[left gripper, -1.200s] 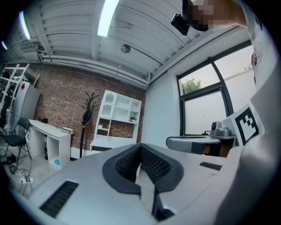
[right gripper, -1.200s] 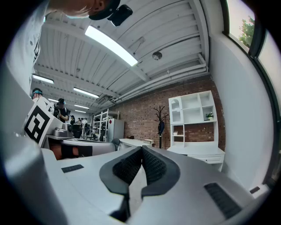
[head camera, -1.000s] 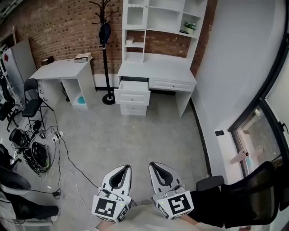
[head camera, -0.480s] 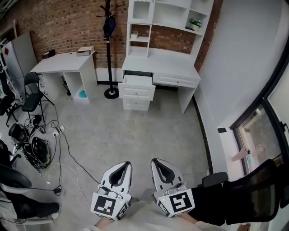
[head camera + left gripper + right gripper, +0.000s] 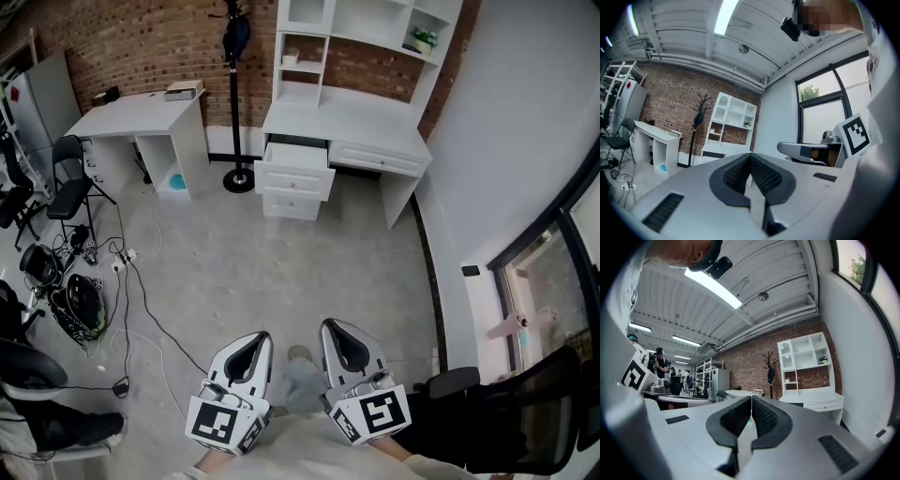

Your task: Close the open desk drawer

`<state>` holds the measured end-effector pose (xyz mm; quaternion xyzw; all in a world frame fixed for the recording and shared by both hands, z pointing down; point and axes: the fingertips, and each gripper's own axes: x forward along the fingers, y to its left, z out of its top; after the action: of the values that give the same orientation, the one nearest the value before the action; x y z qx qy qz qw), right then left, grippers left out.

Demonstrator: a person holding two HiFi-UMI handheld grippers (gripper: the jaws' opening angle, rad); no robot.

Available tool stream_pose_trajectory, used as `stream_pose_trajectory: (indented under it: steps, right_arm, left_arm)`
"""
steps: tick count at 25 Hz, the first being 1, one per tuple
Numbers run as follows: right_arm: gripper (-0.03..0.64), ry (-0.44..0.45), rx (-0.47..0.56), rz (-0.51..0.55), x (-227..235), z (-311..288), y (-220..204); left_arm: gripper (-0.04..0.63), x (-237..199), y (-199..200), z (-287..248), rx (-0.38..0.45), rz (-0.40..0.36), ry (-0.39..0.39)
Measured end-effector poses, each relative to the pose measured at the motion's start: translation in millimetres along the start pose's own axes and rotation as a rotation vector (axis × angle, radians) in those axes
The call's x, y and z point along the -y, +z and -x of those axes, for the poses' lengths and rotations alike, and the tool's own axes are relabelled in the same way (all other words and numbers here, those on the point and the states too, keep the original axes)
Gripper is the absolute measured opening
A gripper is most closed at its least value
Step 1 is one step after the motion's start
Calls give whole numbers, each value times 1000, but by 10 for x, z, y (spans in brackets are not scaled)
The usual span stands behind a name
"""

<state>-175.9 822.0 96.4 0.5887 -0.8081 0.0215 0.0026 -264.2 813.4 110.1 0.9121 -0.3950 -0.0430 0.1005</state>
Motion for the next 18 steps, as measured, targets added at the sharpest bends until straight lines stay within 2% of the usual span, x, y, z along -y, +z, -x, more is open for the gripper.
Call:
stream_pose_trajectory:
  steps: [5,9,14,18]
  right_arm:
    - [31,41,1,3,351,-533,13]
    - [31,88,4,24,743,-1049,126]
    - [31,160,0,23,1287,-1674,227]
    - [31,229,6,18,1537,-2064,222]
  left_arm:
    - [17,-276,33,-567,3,-1,26]
    - [17,-481,61,-1138,-37,-49,37]
    - [17,-687,292,-1902,29,-19,111]
    - [17,-821,319,-2289,39,-29,158]
